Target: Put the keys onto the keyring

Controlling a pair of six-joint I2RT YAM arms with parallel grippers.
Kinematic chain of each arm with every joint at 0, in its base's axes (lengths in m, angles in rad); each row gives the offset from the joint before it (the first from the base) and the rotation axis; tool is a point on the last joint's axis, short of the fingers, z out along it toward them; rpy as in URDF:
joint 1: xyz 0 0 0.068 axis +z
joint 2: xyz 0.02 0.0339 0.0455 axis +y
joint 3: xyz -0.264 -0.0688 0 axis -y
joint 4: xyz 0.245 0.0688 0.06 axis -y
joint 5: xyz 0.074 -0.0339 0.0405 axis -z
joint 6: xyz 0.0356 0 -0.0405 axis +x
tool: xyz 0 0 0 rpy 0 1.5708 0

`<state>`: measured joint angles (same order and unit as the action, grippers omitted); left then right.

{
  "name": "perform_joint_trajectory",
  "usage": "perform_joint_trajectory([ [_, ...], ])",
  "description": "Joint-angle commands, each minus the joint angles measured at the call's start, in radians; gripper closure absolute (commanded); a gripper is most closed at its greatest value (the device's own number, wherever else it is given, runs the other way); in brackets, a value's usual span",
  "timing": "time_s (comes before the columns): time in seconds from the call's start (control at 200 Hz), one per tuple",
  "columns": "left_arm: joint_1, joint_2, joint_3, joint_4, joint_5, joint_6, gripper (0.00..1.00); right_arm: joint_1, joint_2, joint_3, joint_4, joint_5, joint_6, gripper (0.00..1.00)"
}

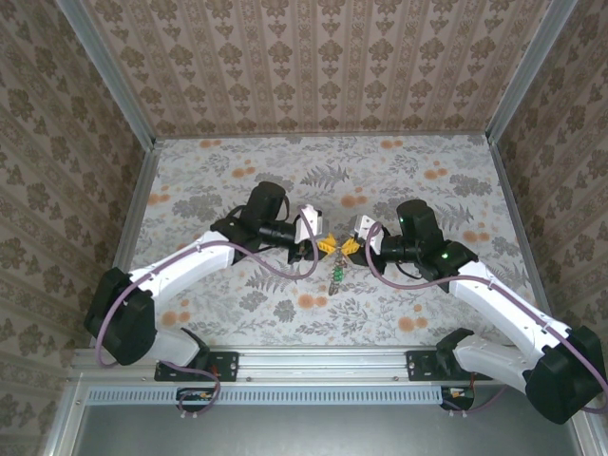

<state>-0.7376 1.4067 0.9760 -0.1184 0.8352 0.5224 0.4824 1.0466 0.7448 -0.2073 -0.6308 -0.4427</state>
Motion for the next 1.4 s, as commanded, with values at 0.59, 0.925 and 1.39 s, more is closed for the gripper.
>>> perform_joint_trajectory([
  [0.59,-0.065,0.044,0.125,-0.177,-0.122,0.107,0.77,0.025,0.004,0.048,-0.029,0.034,-0.007,1.0],
  [0.925,-0.085,0.071,0.161,-0.221,-0.15,0.141,0.95,0.03,0.016,0.057,-0.045,0.047,-0.02,1.0],
  [1.39,-0.001,-0.005,0.04,0.076,0.142,-0.031,1.0,0.018,-0.016,-0.031,0.058,0.007,0.016,0.91],
])
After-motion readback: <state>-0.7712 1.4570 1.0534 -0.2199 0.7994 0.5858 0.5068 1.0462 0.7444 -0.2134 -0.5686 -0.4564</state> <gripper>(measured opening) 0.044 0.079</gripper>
